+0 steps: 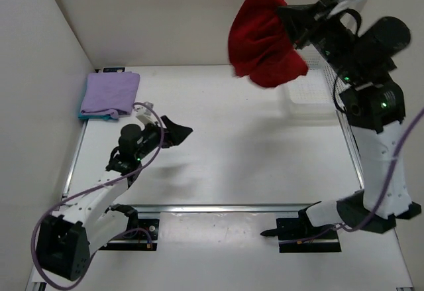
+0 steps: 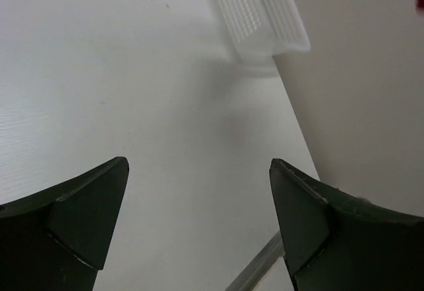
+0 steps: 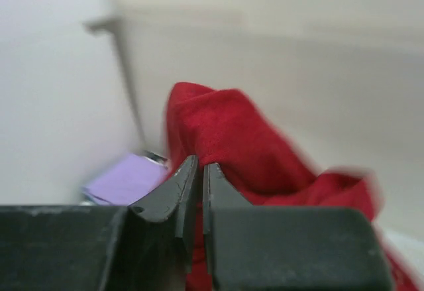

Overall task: Fold and stack the t-shirts
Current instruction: Move the tshirt to the center of the board, then flatten out the tshirt

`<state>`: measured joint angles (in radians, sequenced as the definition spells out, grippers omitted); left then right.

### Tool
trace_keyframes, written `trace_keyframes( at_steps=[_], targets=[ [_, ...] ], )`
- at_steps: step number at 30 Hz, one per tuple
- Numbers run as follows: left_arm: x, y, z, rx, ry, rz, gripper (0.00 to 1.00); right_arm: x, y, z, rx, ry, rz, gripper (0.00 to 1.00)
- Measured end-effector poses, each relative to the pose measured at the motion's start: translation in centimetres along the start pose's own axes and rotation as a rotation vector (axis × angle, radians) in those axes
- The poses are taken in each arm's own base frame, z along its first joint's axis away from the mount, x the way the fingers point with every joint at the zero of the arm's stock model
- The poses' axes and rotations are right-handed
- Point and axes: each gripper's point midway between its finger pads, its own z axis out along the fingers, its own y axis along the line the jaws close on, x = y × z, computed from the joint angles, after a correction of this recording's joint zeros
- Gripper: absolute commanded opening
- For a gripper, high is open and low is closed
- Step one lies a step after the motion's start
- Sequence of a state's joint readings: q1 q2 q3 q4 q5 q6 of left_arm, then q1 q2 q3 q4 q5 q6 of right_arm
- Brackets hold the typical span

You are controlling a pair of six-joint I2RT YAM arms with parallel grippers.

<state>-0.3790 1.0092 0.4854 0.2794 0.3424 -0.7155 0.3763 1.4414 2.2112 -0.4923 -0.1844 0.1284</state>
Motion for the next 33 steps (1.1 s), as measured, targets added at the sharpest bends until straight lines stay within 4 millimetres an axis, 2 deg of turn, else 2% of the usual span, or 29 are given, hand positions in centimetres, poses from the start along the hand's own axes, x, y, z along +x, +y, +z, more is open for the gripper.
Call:
trace_keyframes(
  at_steps=[2,5,6,8,10,12,13,15,17,19,20,21,23,24,26,28,30,31,33],
  targets=[
    [-2.0,0.8,-1.5,-0.015,-0.069,-0.015,0.99,-1.9,2.3,-1.6,-0.065,-0.058,0.001,0.0],
    [-4.6,3.0,-3.8,-0.067,-0.166,-0.043,0.98,-2.4,2.0,-3.1,-0.081,-0.089,0.024,0.0],
    [-5.0,3.7,-4.3,-0.084,-0.182,-0.054,0.99,-1.7,1.4,-3.1,-0.085,-0.089,0.038,0.0],
    [-5.4,5.0,-5.2,-0.118,-0.199,-0.075,0.99,2.1,0.7,-3.1,-0.113,-0.05,0.093,0.0],
    [-5.7,6.2,-6.0,-0.147,-0.215,-0.096,0.98,8.8,-0.4,-2.6,-0.136,0.046,0.186,0.0],
    [-6.0,7.2,-6.8,-0.175,-0.238,-0.115,0.99,18.5,-1.5,-2.6,-0.143,0.193,0.326,0.0],
    [-6.0,7.5,-6.9,-0.184,-0.241,-0.119,0.99,22.5,-1.8,-2.9,-0.139,0.259,0.388,0.01],
    [-5.3,7.4,-6.6,-0.182,-0.216,-0.115,0.99,33.9,-3.0,-3.6,-0.082,0.48,0.555,0.15],
    [-3.8,6.8,-5.5,-0.169,-0.158,-0.103,0.98,42.2,-4.0,-4.9,-0.007,0.668,0.677,0.27],
    [-1.6,6.4,-4.4,-0.168,-0.081,-0.089,0.99,46.8,-4.7,-5.4,0.036,0.78,0.751,0.35],
    [-0.5,6.2,-3.9,-0.17,-0.046,-0.08,0.99,47.8,-5.2,-5.3,0.049,0.803,0.768,0.44],
    [0.7,5.8,-3.5,-0.169,-0.007,-0.064,0.99,48.0,-5.6,-5.1,0.059,0.807,0.773,0.51],
    [2.8,5.1,-2.8,-0.167,0.058,-0.024,0.99,46.8,-6.3,-4.3,0.071,0.776,0.726,0.52],
    [3.4,4.9,-2.5,-0.177,0.085,0.0,0.98,45.6,-6.6,-3.8,0.077,0.746,0.681,0.51],
    [4.2,4.4,-2.0,-0.19,0.121,0.052,0.99,42.6,-6.2,-3.1,0.08,0.68,0.592,0.35],
    [4.6,4.2,-1.8,-0.206,0.143,0.094,0.99,39.3,-4.1,-3.3,0.051,0.594,0.512,0.14],
    [5.0,4.8,-2.3,-0.228,0.153,0.108,0.99,38.4,-0.7,-5.2,-0.003,0.567,0.479,0.0],
    [5.1,5.4,-2.7,-0.241,0.15,0.108,0.99,38.9,1.7,-6.6,-0.044,0.574,0.469,0.0],
    [5.3,6.5,-4.0,-0.267,0.128,0.1,0.98,42.1,6.4,-10.3,-0.129,0.666,0.476,0.0]
  ],
)
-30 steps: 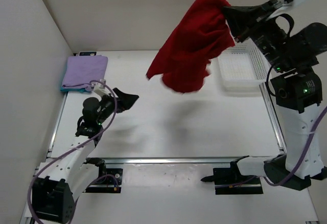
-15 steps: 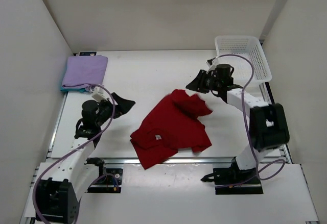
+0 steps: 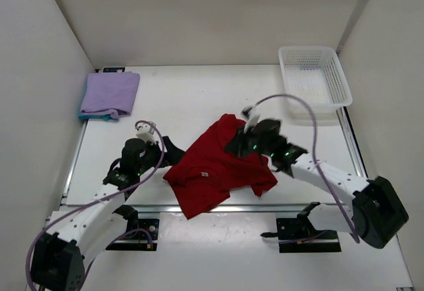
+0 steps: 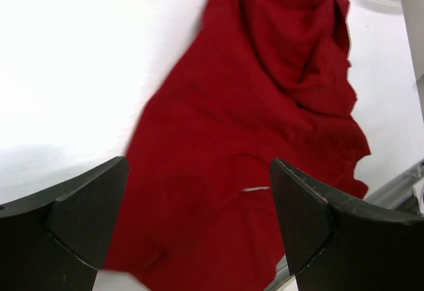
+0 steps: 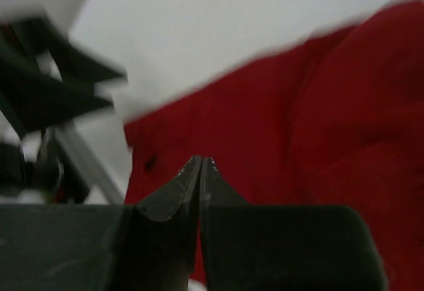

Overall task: Fold and stack the t-shirts
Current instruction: Flatten out the tshirt

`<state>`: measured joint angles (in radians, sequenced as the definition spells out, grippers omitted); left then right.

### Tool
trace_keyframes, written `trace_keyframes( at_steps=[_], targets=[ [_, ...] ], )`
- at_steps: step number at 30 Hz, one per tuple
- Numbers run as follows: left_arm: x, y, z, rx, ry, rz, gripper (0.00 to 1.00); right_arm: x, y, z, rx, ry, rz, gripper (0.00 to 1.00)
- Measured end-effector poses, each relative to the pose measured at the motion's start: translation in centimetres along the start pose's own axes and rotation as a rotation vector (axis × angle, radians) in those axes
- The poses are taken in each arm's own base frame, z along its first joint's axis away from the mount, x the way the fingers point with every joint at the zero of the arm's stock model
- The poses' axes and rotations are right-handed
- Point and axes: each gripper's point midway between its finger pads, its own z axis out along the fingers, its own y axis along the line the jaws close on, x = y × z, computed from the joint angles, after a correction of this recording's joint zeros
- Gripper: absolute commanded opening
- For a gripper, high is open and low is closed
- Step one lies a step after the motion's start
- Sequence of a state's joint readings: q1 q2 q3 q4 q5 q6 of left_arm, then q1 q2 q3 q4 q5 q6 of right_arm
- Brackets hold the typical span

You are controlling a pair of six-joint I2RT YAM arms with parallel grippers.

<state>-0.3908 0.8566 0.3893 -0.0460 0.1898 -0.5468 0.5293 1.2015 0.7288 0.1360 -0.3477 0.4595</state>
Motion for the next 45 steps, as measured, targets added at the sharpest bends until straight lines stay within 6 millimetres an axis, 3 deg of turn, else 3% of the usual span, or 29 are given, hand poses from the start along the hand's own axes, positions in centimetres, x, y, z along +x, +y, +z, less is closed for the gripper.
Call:
trace_keyframes(
  at_steps=[3,4,6,8,9,13,21,27,29,30,32,37,39,42,45],
  targets=[
    [-0.2,1.3,-1.3,-0.015,-0.052,-0.035,0.99,11.0,3.2,0.3,-0.061,0.261,-0.031,0.02],
    [-0.7,1.4,-1.5,-0.01,-0.068,-0.052,0.95,14.6,4.2,0.0,-0.073,0.354,-0.058,0.08],
    [-2.6,2.0,-2.0,-0.001,-0.121,-0.097,0.87,18.9,6.1,-0.7,-0.11,0.465,-0.128,0.21],
    [-4.1,3.2,-2.2,-0.002,-0.155,-0.153,0.78,20.7,7.9,-0.8,-0.154,0.512,-0.184,0.4],
    [-4.6,4.1,-2.2,-0.011,-0.165,-0.184,0.77,20.8,8.4,-0.3,-0.165,0.513,-0.204,0.45],
    [-5.1,7.0,-2.5,-0.053,-0.167,-0.292,0.77,19.6,10.3,3.1,-0.181,0.456,-0.27,0.51],
    [-5.0,6.7,-2.6,-0.016,-0.145,-0.317,0.77,20.7,14.1,9.4,-0.143,0.422,-0.536,0.56],
    [-5.4,7.1,-2.9,-0.018,-0.162,-0.329,0.76,20.9,11.7,11.4,-0.021,0.426,-0.655,0.56],
    [-5.5,7.1,-3.0,-0.017,-0.168,-0.331,0.76,21.3,10.3,11.5,0.02,0.444,-0.675,0.54],
    [-5.6,7.1,-3.0,-0.015,-0.169,-0.329,0.76,21.5,9.7,11.7,0.039,0.452,-0.685,0.48],
    [-5.6,7.0,-3.0,-0.011,-0.17,-0.326,0.77,21.7,8.9,11.8,0.06,0.462,-0.697,0.21],
    [-5.4,6.5,-2.8,0.001,-0.158,-0.316,0.77,20.8,8.0,11.8,0.121,0.443,-0.708,0.04],
    [-5.0,5.9,-2.5,0.01,-0.143,-0.301,0.77,19.8,7.6,10.9,0.133,0.436,-0.703,0.0],
    [-3.7,4.2,-1.6,0.036,-0.096,-0.257,0.78,15.7,7.0,8.0,0.156,0.378,-0.663,0.02],
    [-1.7,1.7,-0.5,0.082,-0.023,-0.206,0.79,8.6,5.8,3.3,0.162,0.213,-0.546,0.05]
  ],
)
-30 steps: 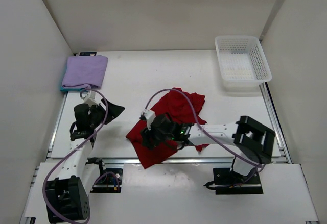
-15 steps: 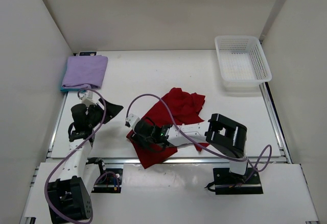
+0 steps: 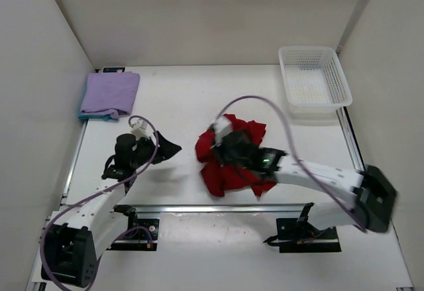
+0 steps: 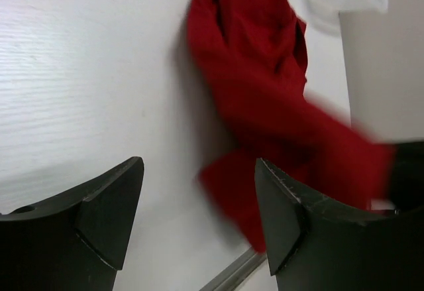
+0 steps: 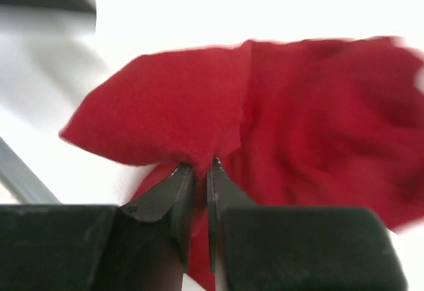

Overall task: Fold and stack the t-shirts
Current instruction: Flatten out the tshirt

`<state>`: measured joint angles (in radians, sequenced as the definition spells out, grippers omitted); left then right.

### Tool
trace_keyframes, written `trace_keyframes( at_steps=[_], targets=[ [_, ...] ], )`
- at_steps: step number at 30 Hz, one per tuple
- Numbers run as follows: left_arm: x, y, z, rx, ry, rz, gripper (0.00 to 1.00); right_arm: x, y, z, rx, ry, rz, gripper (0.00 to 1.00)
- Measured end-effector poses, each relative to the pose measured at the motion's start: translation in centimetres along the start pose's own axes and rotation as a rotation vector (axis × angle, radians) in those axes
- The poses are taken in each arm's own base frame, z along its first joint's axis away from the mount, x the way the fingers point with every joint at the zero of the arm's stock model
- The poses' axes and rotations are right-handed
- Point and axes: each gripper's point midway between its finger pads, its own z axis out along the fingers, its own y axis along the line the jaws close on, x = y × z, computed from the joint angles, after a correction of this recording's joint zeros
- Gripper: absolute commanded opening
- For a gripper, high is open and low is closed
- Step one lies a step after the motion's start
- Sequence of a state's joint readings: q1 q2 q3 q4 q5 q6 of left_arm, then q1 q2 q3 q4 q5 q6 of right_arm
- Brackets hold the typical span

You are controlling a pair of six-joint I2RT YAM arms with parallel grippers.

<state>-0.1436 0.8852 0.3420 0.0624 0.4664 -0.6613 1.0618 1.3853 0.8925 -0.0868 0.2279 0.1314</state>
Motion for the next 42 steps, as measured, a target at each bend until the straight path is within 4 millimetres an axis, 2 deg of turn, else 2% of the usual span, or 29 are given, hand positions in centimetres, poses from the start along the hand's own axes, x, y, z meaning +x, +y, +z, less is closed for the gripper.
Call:
trace_keyframes(
  at_steps=[3,5,6,8,11,13,17,18,19,21,26,28,30,33,34,35,36,38,39,42],
  targets=[
    [2.0,-0.8,1.2,0.014,0.063,0.023,0.79,-2.2,-6.4,-6.0,0.051,-0.171,0.176,0.06],
    [3.1,-0.8,2.0,0.005,0.096,0.024,0.79,-1.3,-10.4,-9.3,0.132,-0.248,0.275,0.04],
    [3.7,-0.7,2.4,-0.001,0.114,0.022,0.8,-0.3,-11.7,-10.7,0.169,-0.274,0.317,0.03],
    [5.0,-0.6,3.2,-0.015,0.151,0.019,0.8,1.3,-12.8,-12.9,0.212,-0.305,0.379,0.02],
    [6.5,-1.5,4.7,-0.016,0.21,0.032,0.83,2.0,-13.2,-14.3,0.238,-0.324,0.435,0.0],
    [7.4,-2.9,6.1,0.007,0.247,0.047,0.84,2.3,-13.6,-14.9,0.259,-0.33,0.47,0.0],
    [8.9,-5.7,9.0,0.07,0.292,0.061,0.86,3.0,-15.9,-16.3,0.348,-0.356,0.557,0.0],
    [9.3,-6.2,9.6,0.082,0.299,0.06,0.88,3.2,-16.6,-16.8,0.372,-0.363,0.575,0.01],
    [9.6,-6.8,10.3,0.095,0.306,0.059,0.96,3.3,-17.2,-17.2,0.39,-0.372,0.592,0.0],
    [10.1,-7.8,11.7,0.12,0.311,0.049,0.98,3.2,-18.0,-17.9,0.404,-0.387,0.621,0.0],
    [9.1,-9.2,15.1,0.153,0.261,-0.013,0.98,3.3,-18.2,-17.3,0.322,-0.397,0.677,0.0],
    [8.6,-9.9,17.1,0.157,0.251,-0.036,0.99,3.6,-17.1,-16.6,0.266,-0.378,0.682,0.0],
    [8.3,-11.1,19.5,0.177,0.248,-0.048,0.95,3.4,-16.1,-16.0,0.217,-0.362,0.675,0.0],
    [9.2,-12.4,22.0,0.198,0.275,-0.058,0.92,3.0,-14.2,-15.2,0.152,-0.34,0.645,0.01],
    [9.9,-12.4,22.2,0.194,0.288,-0.061,0.87,2.9,-13.8,-15.0,0.141,-0.333,0.636,0.0],
    [10.3,-12.2,22.2,0.187,0.299,-0.065,0.75,2.8,-13.3,-14.8,0.13,-0.328,0.627,0.0],
    [10.8,-11.9,22.1,0.173,0.313,-0.07,0.69,2.8,-13.0,-14.7,0.121,-0.322,0.617,0.0],
    [11.2,-11.2,21.8,0.152,0.321,-0.068,0.76,2.6,-12.7,-14.5,0.116,-0.316,0.609,0.0],
    [11.2,-10.7,21.5,0.138,0.321,-0.068,0.84,2.5,-12.8,-14.4,0.119,-0.316,0.609,0.0],
    [10.0,-9.7,20.6,0.097,0.286,-0.067,0.86,2.5,-13.2,-14.4,0.133,-0.319,0.611,0.0]
  ],
)
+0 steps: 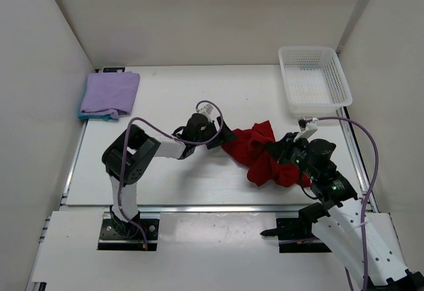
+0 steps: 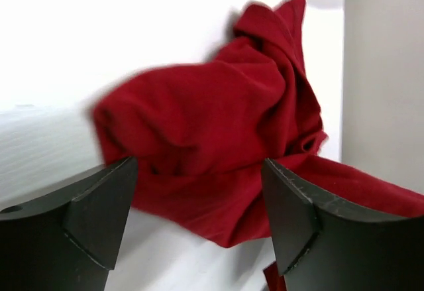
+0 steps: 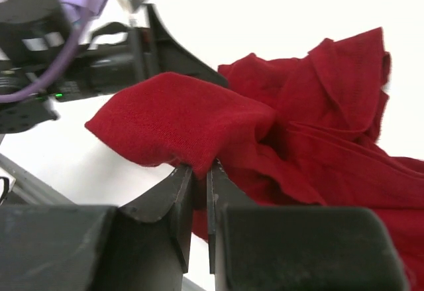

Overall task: Fold and stack the t-shirts
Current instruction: Flatten out the tshirt

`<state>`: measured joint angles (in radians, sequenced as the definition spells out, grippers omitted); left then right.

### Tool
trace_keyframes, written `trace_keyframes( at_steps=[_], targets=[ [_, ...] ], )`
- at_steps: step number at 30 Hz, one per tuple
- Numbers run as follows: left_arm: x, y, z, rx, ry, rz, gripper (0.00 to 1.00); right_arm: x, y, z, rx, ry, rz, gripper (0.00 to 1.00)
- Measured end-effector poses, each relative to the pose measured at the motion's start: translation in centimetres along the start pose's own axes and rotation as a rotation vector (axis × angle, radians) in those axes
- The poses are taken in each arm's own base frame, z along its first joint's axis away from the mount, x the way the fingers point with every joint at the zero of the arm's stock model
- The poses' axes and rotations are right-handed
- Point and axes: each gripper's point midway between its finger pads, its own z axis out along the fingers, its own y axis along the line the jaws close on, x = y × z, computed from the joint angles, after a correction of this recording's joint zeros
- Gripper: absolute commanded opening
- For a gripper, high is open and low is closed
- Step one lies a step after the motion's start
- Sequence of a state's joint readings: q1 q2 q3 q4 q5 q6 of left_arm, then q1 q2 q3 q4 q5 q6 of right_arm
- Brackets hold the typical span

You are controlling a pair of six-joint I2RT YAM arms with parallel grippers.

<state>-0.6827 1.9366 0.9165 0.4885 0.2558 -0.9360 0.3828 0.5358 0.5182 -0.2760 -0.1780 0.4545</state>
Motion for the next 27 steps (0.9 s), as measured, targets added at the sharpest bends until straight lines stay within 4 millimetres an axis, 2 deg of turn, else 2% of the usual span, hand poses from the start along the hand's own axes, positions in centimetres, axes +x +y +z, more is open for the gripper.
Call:
trace_keyframes(
  at_steps=[3,6,9,12,14,20,22,25,27],
  targets=[
    [-1.6,0.6,-1.4,-0.061,-0.062,0.033,0.78,-0.4,-0.5,0.0,0.014,-0.011,0.007,0.0],
    [-2.9,1.2,-1.8,-0.132,-0.107,0.099,0.73,-0.7,-0.9,-0.1,0.018,-0.021,0.015,0.0],
    [-3.0,1.5,-1.4,-0.195,-0.104,0.167,0.73,-0.9,-1.1,-0.1,0.021,-0.025,0.019,0.0],
    [-2.2,2.4,-1.2,-0.235,-0.074,0.205,0.66,-0.9,-1.0,-0.1,0.015,-0.024,0.021,0.0],
    [-1.1,3.6,-0.9,-0.264,-0.04,0.213,0.58,-0.9,-1.0,0.0,0.01,-0.02,0.021,0.0],
    [0.2,3.2,0.6,-0.237,-0.015,0.218,0.09,-1.0,-1.0,0.1,0.005,-0.022,0.021,0.0],
    [0.6,3.0,0.8,-0.221,-0.011,0.202,0.0,-1.0,-0.9,0.3,0.001,-0.019,0.02,0.0],
    [0.0,3.2,-0.2,-0.243,-0.003,0.187,0.0,-0.7,-0.6,0.7,-0.008,-0.008,0.02,0.01],
    [-1.8,2.5,-2.0,-0.253,-0.025,0.19,0.0,-0.2,0.2,1.1,-0.034,0.015,0.016,0.0]
  ],
)
